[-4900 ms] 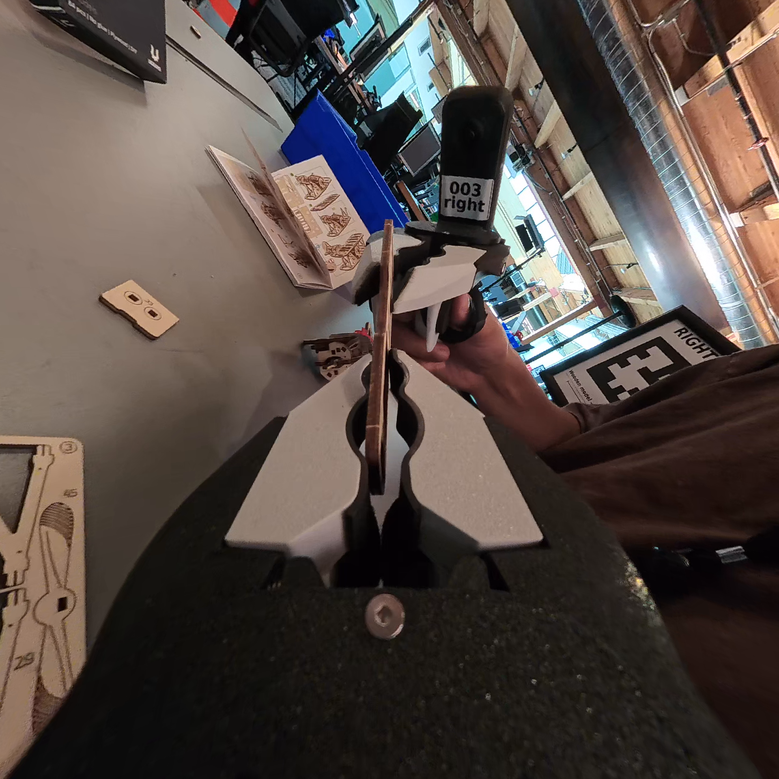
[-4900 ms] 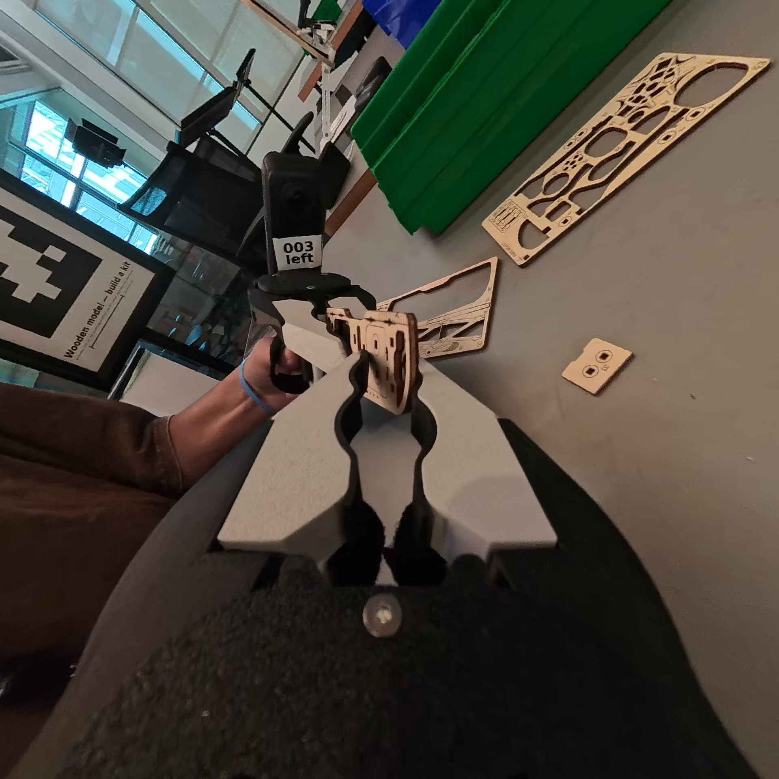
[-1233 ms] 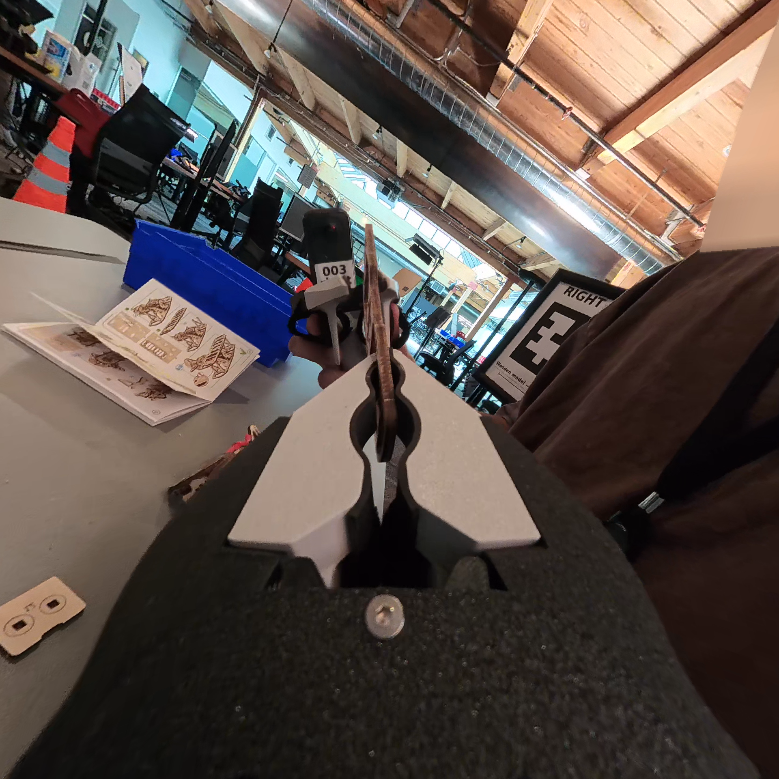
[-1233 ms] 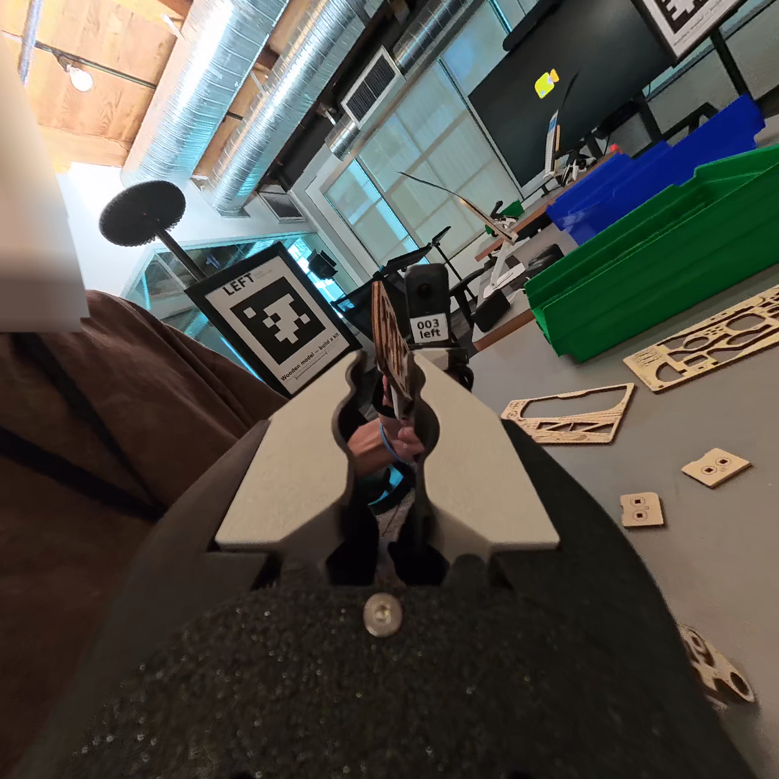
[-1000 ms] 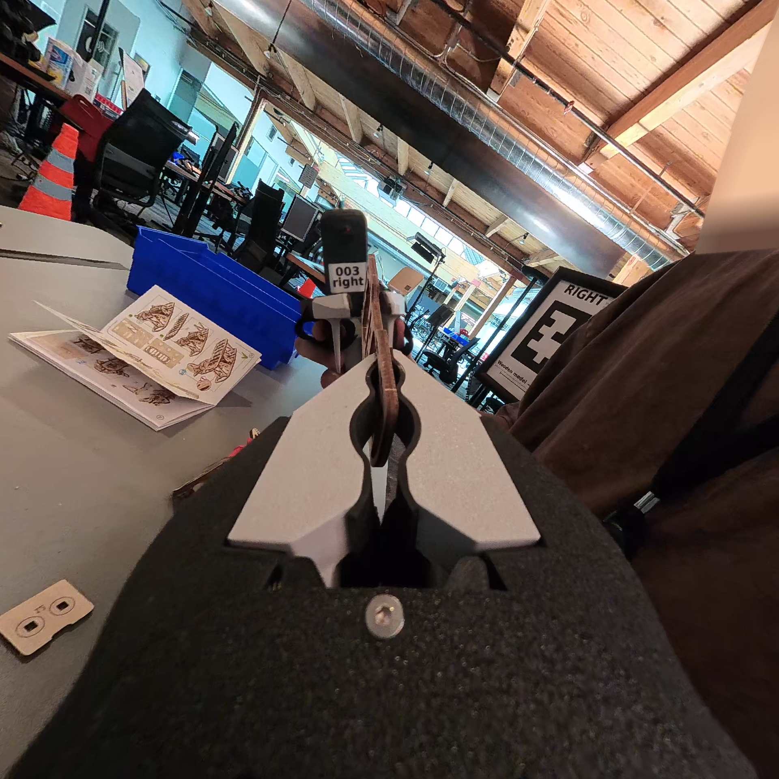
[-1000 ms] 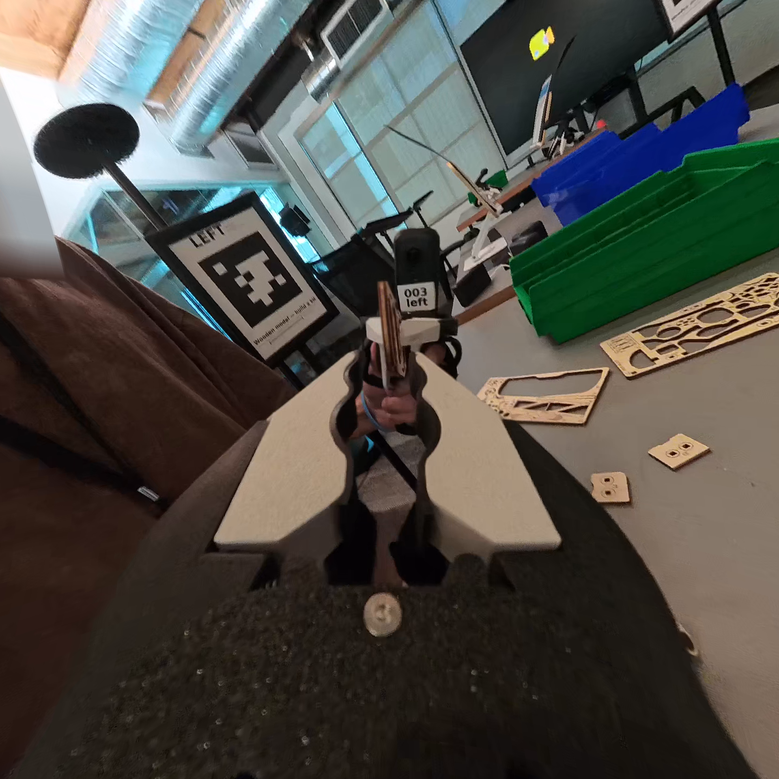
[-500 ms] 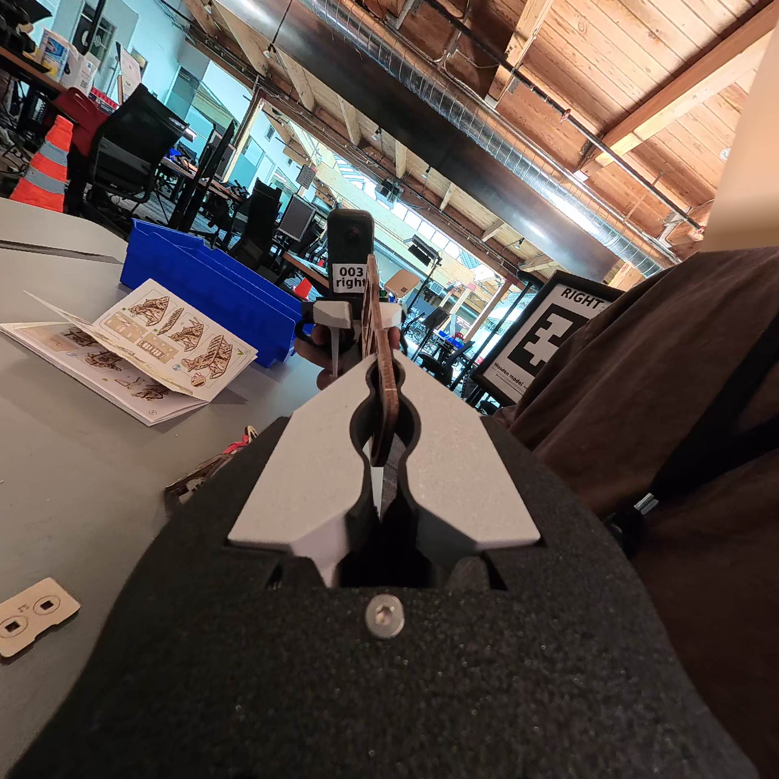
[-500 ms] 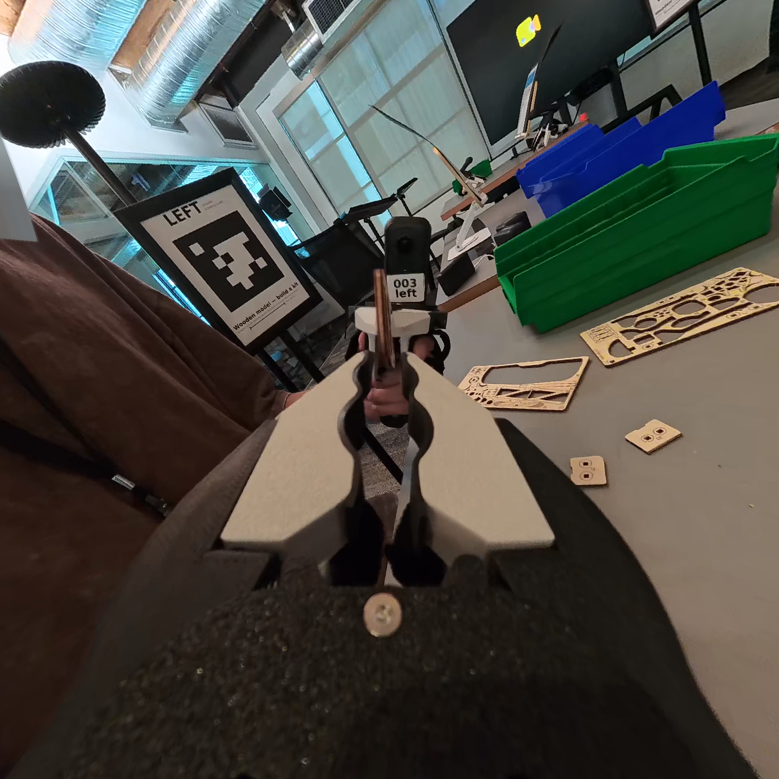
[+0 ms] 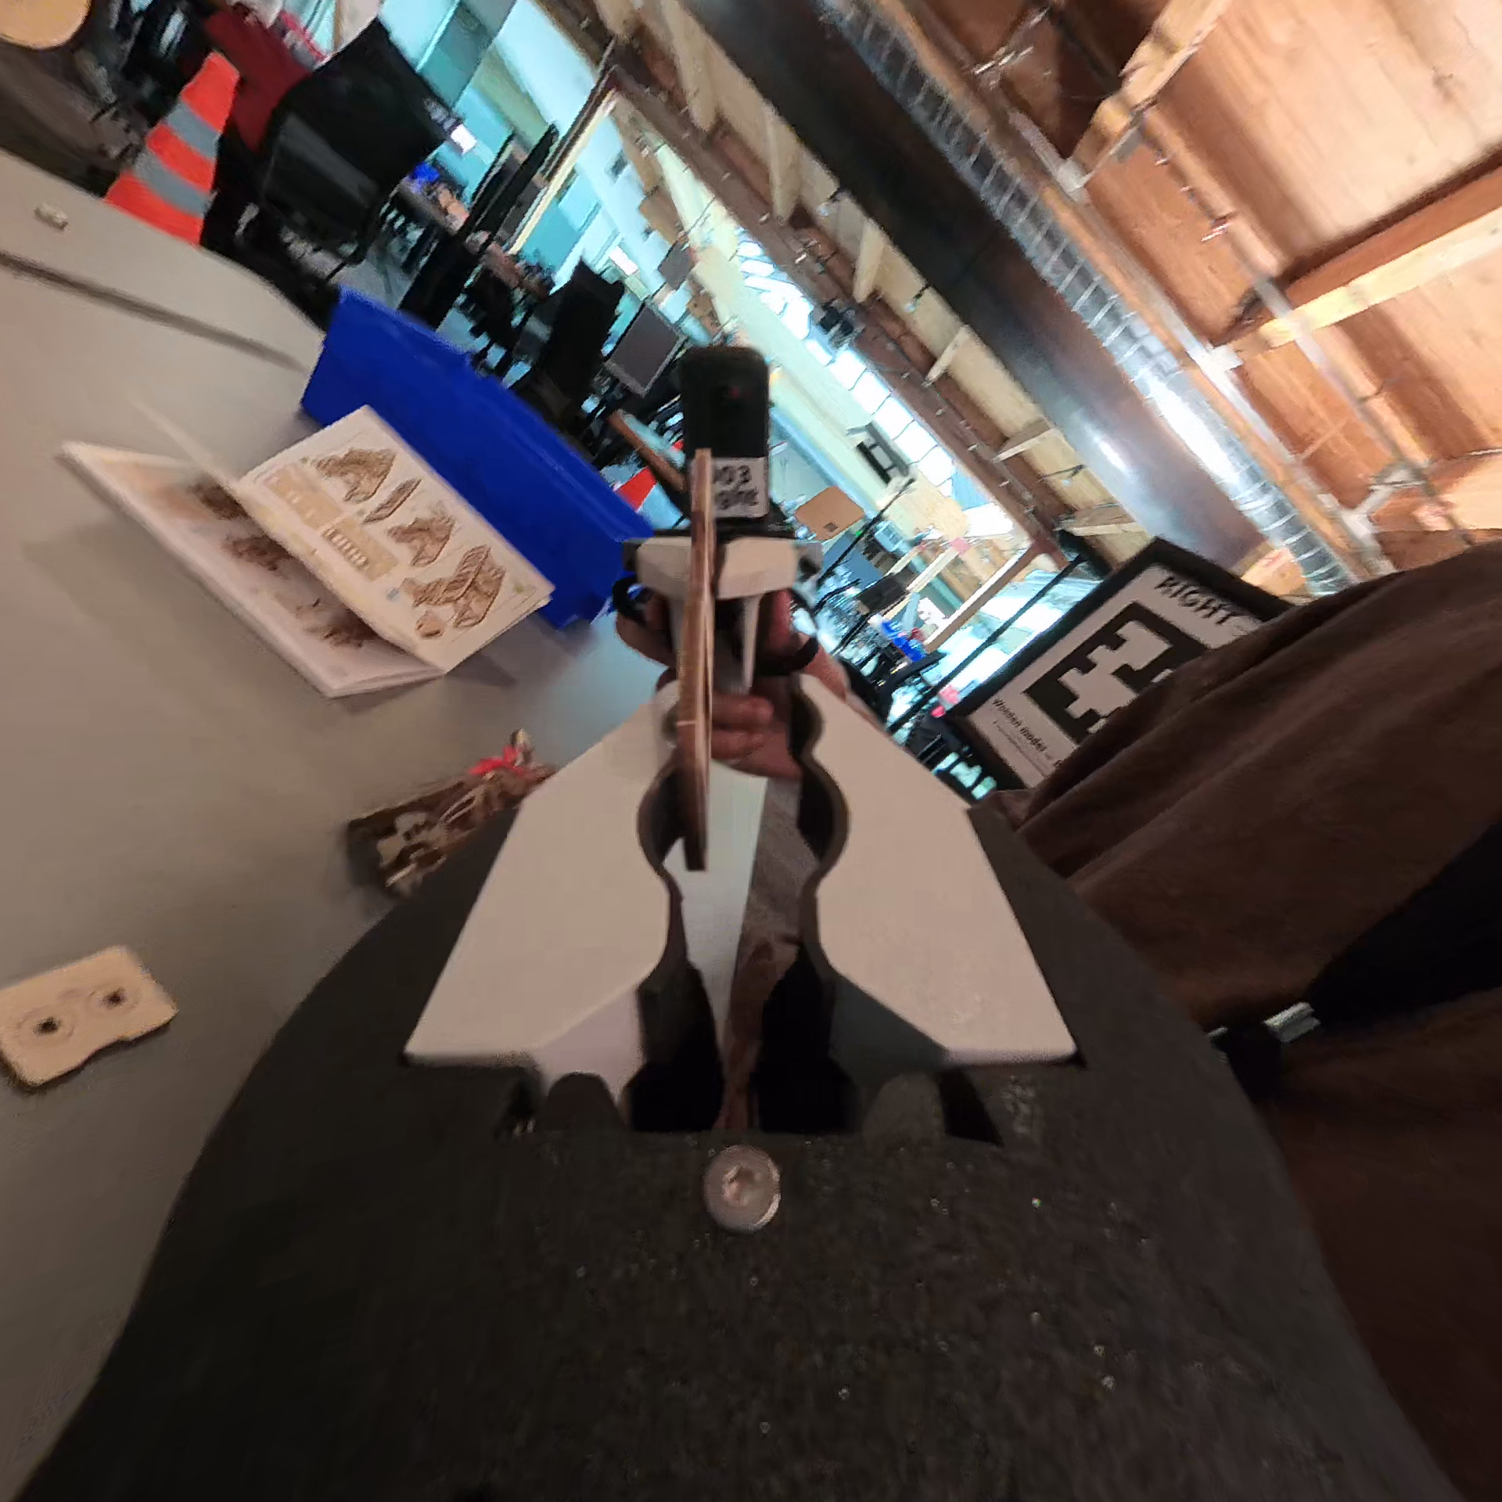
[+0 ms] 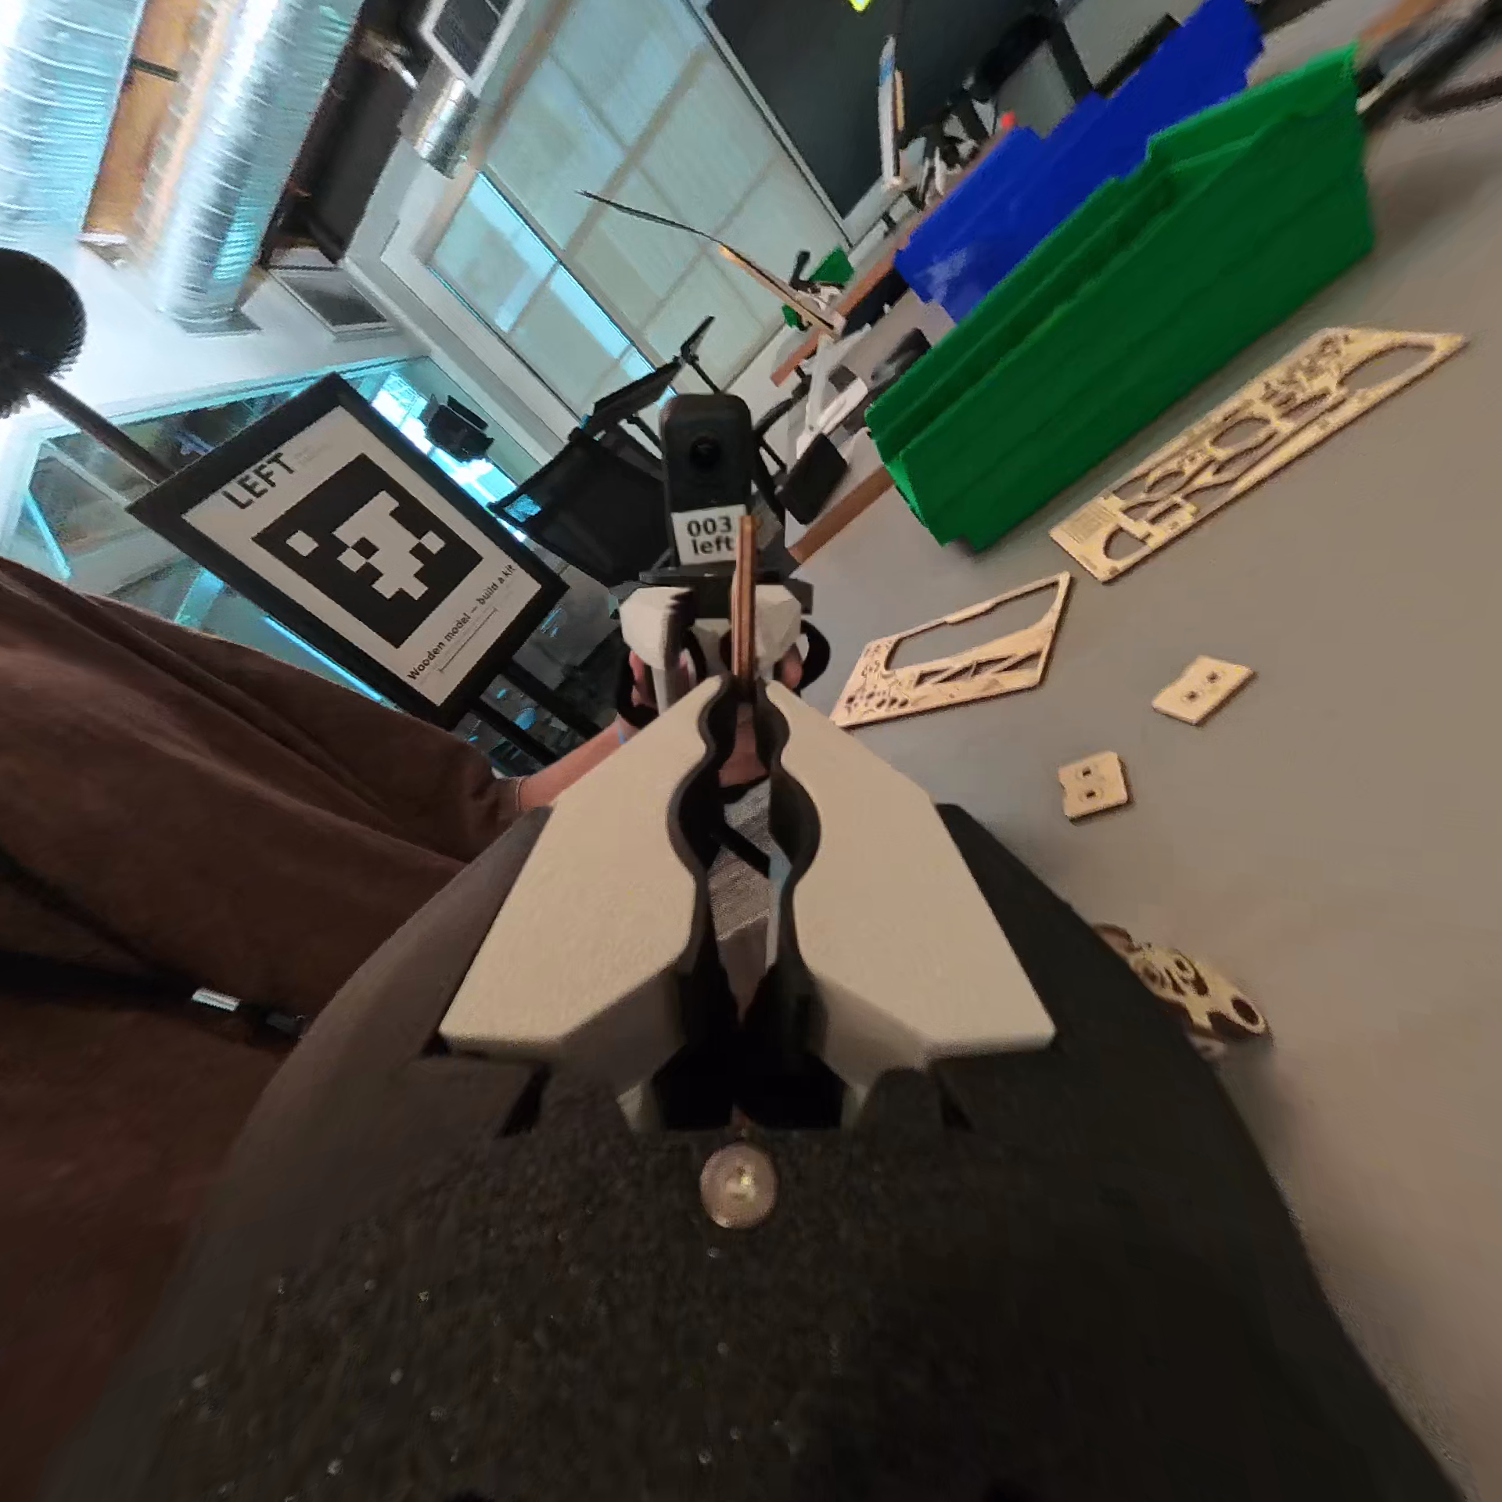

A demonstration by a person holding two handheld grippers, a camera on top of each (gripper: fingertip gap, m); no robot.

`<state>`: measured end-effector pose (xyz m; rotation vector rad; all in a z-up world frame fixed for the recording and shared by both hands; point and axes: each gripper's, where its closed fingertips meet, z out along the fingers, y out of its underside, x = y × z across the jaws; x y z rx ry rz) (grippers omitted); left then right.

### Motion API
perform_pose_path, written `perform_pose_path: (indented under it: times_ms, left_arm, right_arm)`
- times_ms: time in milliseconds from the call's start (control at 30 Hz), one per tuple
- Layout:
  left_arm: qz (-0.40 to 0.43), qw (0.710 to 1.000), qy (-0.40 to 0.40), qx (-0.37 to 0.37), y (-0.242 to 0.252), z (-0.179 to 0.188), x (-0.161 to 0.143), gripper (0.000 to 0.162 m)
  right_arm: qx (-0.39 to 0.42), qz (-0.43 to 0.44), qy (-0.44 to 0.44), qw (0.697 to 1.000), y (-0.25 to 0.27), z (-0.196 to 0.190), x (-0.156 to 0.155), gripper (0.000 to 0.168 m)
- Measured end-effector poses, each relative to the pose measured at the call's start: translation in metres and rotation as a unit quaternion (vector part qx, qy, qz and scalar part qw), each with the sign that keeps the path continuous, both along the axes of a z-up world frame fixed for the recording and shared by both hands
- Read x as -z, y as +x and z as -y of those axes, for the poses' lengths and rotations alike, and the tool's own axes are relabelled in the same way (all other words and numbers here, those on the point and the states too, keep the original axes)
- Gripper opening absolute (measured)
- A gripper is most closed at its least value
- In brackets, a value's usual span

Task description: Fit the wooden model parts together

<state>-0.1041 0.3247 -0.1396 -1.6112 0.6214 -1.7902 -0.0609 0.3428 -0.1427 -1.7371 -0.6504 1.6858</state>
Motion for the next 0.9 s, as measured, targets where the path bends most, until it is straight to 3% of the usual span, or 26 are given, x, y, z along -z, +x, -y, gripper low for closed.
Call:
perform_pose_path:
  times_ms: [100,300,467,533,700,800,900]
  left_arm:
    - [-0.049,0.999,0.007,-0.008,0.000,0.000,0.017,0.024]
    - [-0.041,0.997,-0.038,-0.051,-0.018,-0.012,0.025,0.021]
    - [-0.146,0.987,0.011,-0.073,-0.011,-0.009,0.054,0.025]
    - [-0.225,0.970,0.068,-0.067,0.000,-0.005,0.072,0.033]
    - [-0.374,0.896,0.235,-0.040,0.028,0.003,0.096,0.058]
    - [-0.412,0.860,0.302,-0.011,0.047,0.008,0.099,0.074]
    - [-0.414,0.852,0.318,0.020,0.062,0.015,0.101,0.076]
  right_arm:
    - [0.001,-0.015,-0.038,0.999,0.009,-0.002,0.005,0.002]
    - [0.061,-0.004,-0.049,0.997,0.053,-0.012,0.010,0.002]
    - [0.130,-0.014,-0.151,0.980,0.092,0.000,0.040,0.002]
    - [0.141,-0.034,-0.185,0.972,0.099,0.011,0.052,0.002]
    - [0.161,-0.024,-0.217,0.963,0.112,0.029,0.077,0.002]
    - [0.150,-0.016,-0.226,0.963,0.111,0.036,0.082,0.002]
    - [0.130,-0.013,-0.234,0.963,0.105,0.041,0.084,0.002]
